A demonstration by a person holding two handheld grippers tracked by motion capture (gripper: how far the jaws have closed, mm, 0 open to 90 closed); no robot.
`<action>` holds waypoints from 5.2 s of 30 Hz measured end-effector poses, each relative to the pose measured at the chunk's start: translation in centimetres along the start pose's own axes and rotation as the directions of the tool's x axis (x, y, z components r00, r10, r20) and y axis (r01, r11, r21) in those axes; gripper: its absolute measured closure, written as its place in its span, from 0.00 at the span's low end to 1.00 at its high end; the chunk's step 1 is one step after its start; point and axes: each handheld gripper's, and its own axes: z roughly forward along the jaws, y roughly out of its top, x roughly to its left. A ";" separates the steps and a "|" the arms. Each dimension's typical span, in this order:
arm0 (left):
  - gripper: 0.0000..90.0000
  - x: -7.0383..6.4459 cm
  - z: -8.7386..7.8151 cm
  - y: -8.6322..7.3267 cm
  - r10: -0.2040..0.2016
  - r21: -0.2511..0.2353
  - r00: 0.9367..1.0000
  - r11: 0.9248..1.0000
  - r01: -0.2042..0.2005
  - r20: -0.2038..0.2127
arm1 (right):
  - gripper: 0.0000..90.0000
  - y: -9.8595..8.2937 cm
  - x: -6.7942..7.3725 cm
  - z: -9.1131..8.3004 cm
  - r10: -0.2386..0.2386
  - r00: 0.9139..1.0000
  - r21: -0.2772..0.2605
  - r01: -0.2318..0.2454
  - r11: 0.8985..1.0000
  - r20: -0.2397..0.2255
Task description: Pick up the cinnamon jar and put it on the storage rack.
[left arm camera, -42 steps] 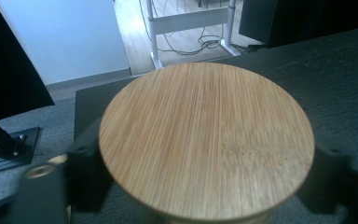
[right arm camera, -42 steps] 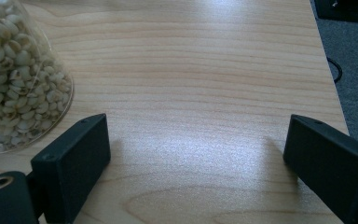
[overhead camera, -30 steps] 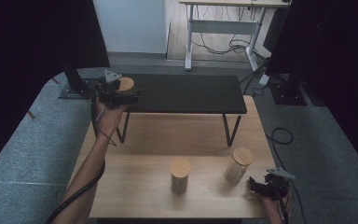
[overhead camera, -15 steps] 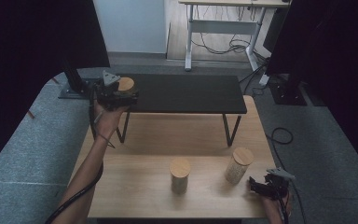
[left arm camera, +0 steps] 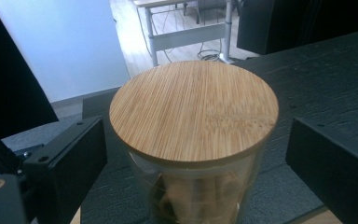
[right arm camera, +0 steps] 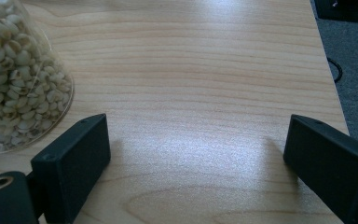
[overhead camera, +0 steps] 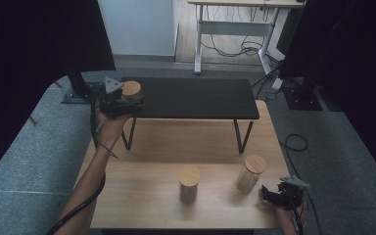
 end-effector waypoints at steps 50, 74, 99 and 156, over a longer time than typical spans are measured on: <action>0.08 0.1 -2.9 -1.8 -0.002 -0.070 0.999 0.998 0.005 0.044 | 0.07 0.0 0.0 0.0 -0.001 1.000 0.000 0.001 1.000 0.001; 0.07 0.3 -4.4 -3.5 -0.003 -0.081 0.998 0.997 0.007 0.057 | 0.07 0.0 0.0 0.0 0.000 1.000 0.000 0.000 1.000 0.001; 0.06 0.1 -5.8 -4.8 0.023 -0.086 0.999 0.996 -0.019 0.048 | 0.07 0.0 0.0 0.0 -0.001 1.000 0.000 0.001 1.000 0.001; 0.05 -0.1 -7.8 -8.7 0.023 -0.081 0.999 0.996 -0.020 0.044 | 0.07 0.0 0.0 0.0 -0.001 1.000 0.000 0.001 1.000 0.001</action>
